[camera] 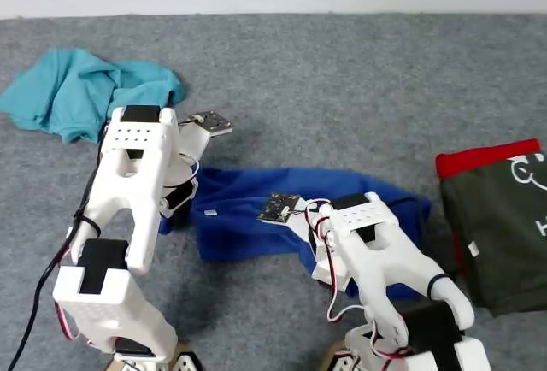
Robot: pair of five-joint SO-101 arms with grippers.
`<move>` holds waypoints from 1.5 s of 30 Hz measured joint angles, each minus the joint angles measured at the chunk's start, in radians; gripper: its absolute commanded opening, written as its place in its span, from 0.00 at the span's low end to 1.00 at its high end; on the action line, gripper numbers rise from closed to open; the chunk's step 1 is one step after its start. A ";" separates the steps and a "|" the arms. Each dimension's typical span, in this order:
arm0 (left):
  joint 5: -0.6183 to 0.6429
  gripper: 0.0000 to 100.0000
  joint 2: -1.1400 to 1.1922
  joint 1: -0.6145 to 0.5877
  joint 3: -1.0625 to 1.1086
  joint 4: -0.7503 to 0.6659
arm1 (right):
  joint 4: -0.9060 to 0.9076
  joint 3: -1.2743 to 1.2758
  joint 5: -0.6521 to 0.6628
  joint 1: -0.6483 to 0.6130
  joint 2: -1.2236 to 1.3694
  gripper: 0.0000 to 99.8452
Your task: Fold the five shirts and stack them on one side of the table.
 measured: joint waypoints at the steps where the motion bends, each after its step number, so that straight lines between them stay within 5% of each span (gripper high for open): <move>1: 0.000 0.01 0.000 0.000 0.000 0.000 | 0.018 -0.011 0.000 0.000 0.005 0.01; 17: 0.000 0.01 -0.006 0.000 -0.014 0.017 | 0.629 -0.520 -0.018 -0.005 -0.390 0.01; 23: 0.002 0.01 -0.101 0.000 -0.126 0.029 | 0.594 -0.617 -0.078 0.137 -0.454 0.01; 31: 0.140 0.01 -0.219 0.000 -0.270 0.026 | 0.308 -0.756 -0.302 0.400 -0.454 0.01; 45: 0.170 0.01 -0.525 0.000 -0.511 0.028 | 0.221 -1.332 -0.446 0.431 -0.462 0.01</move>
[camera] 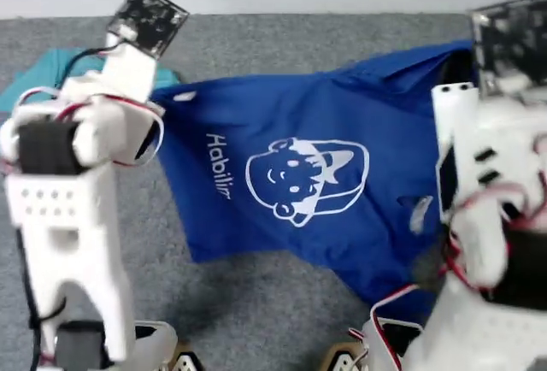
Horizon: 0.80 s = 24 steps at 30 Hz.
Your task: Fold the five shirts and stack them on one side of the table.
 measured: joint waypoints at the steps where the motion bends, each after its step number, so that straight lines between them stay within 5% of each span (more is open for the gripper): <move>1: 0.000 0.01 -0.025 0.000 -0.011 0.000 | 0.000 -0.032 0.000 0.000 -0.005 0.01; 13: 0.000 0.01 -0.299 0.000 -0.115 0.008 | 0.106 -0.485 0.000 0.000 -0.040 0.01; 24: 0.000 0.01 -0.525 0.000 -0.117 0.008 | 0.169 -0.638 0.000 0.009 -0.040 0.01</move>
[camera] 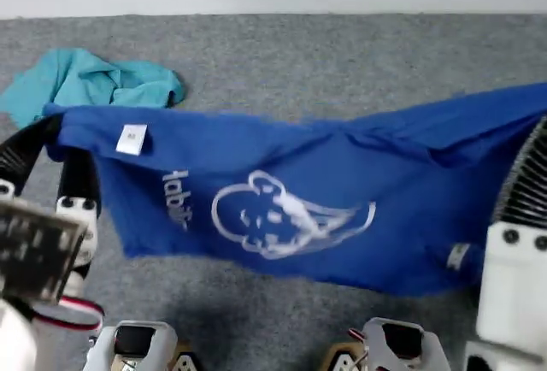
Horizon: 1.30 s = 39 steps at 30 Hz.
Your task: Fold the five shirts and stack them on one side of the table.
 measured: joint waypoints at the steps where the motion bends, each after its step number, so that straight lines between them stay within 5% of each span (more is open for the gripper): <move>1: 0.000 0.01 -0.003 0.000 -0.002 0.000 | 0.000 -0.002 0.000 0.000 0.000 0.01; 20: 0.000 0.01 -0.097 -0.006 -0.037 0.000 | -0.037 -0.068 0.000 0.000 -0.002 0.01; 39: 0.035 0.01 0.264 -0.006 -0.135 0.002 | -0.071 0.221 0.000 0.002 0.077 0.01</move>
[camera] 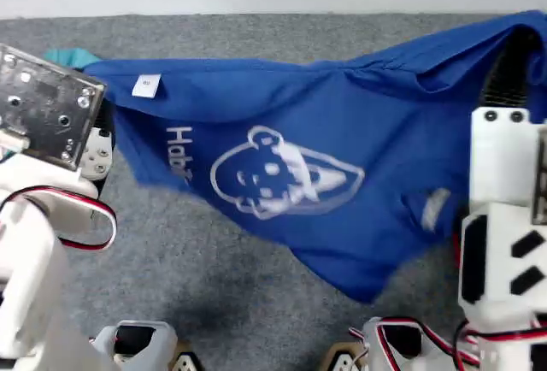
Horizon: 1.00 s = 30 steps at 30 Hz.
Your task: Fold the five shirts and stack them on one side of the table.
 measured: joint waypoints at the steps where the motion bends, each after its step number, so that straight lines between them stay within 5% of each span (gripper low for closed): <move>1: 0.000 0.01 -0.003 0.000 0.000 0.000 | 0.014 -0.009 0.000 0.000 -0.006 0.01; 21: 0.034 0.01 -0.100 0.000 0.000 0.000 | 0.069 -0.046 0.000 -0.002 -0.192 0.01; 30: 0.037 0.01 -0.086 0.000 0.232 -0.009 | 0.069 0.014 0.000 -0.002 0.026 0.01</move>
